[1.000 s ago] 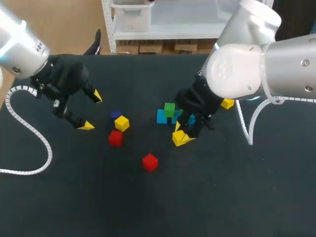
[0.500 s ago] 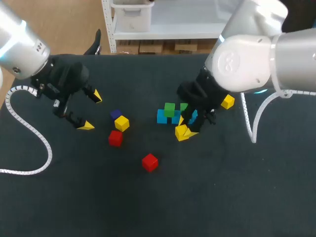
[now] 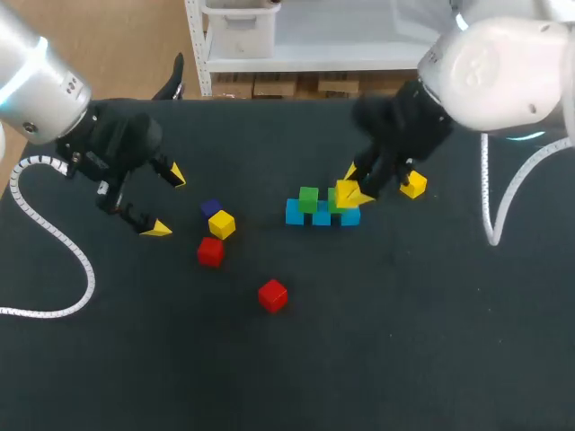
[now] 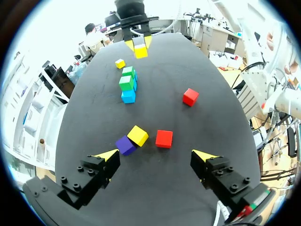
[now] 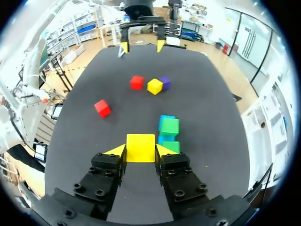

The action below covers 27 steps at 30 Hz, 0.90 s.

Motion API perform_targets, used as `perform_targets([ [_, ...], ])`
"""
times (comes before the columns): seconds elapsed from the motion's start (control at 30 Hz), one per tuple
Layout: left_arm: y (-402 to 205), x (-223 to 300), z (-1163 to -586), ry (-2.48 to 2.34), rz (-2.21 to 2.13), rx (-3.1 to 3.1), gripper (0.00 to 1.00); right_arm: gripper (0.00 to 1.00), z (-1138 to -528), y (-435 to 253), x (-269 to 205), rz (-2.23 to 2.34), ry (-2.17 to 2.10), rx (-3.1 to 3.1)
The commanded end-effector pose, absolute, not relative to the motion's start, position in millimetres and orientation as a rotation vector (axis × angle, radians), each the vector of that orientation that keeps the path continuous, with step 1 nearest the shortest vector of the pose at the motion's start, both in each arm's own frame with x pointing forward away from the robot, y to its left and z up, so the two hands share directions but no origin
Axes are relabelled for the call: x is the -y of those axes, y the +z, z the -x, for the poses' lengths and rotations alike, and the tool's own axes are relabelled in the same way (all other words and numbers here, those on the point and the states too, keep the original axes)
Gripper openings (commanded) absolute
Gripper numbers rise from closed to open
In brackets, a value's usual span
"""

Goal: Place the blue cubes, place green cubes on the blue cubes, place the yellow cubes on the green cubes, then place the red cubes on the yellow cubes, and place purple cube on the red cubes.

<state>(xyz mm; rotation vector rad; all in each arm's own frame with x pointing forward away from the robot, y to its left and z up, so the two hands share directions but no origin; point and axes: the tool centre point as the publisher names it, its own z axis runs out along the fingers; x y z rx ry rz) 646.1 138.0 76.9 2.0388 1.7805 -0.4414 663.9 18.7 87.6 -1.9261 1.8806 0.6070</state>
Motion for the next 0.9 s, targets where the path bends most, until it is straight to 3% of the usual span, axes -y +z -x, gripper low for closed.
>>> perform_targets([
  [0.03, 76.1, -139.5, -645.9, -0.443, -2.038, -1.773, 1.0, 0.0, -672.4, 88.2, -24.0, 1.912, 0.601, -1.889],
  [0.9, 76.1, -139.5, -645.9, -0.443, -2.038, -1.773, 1.0, 0.0, -700.3, 64.2, -50.9, 1.891, 0.5, -1.968],
])
